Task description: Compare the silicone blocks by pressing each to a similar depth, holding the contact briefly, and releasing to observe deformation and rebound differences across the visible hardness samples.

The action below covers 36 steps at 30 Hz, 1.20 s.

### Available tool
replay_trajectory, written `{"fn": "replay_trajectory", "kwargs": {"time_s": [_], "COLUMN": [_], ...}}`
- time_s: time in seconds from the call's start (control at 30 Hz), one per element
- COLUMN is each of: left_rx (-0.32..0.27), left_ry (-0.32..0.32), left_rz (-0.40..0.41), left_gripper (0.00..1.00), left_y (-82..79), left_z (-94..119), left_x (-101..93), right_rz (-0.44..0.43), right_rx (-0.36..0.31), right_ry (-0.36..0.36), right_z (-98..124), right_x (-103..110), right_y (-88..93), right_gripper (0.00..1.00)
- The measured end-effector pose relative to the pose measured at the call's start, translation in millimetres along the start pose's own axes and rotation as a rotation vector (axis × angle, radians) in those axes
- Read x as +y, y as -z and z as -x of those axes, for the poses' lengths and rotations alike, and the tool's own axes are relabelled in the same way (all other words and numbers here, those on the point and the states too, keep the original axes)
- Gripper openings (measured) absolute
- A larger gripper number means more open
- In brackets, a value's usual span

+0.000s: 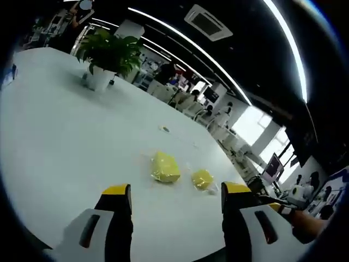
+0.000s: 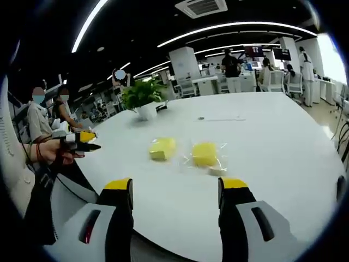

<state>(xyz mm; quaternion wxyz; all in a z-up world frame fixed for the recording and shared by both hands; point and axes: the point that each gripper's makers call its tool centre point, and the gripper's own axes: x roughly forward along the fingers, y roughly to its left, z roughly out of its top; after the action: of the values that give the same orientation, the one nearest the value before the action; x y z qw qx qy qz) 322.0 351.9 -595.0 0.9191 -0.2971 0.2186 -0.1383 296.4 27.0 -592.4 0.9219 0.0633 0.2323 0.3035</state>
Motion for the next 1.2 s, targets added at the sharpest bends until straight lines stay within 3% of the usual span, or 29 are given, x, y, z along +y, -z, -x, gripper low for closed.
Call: {"fn": "replay_trajectory", "kwargs": {"time_s": [0.4,0.77,1.2], "left_rx": [-0.024,0.001,0.03], "left_ry": [0.006,0.034,0.031], "left_rz": [0.078,0.119,0.131], "left_gripper": [0.66,0.66,0.66], "left_y": [-11.2,-11.8,-18.4], "left_z": [-9,-36,-67], "left_x": [5.6,12.9,20.5], "right_rz": [-0.009,-0.006,0.003], "right_rx": [0.013,0.014,0.059], "right_ry": [0.001,0.007,0.017], "right_z": [-5,-8,-14], "right_x": [-6,-9,-16], "right_y": [3.2,0.2,4.3], "right_gripper": [0.58,0.58,0.57]}}
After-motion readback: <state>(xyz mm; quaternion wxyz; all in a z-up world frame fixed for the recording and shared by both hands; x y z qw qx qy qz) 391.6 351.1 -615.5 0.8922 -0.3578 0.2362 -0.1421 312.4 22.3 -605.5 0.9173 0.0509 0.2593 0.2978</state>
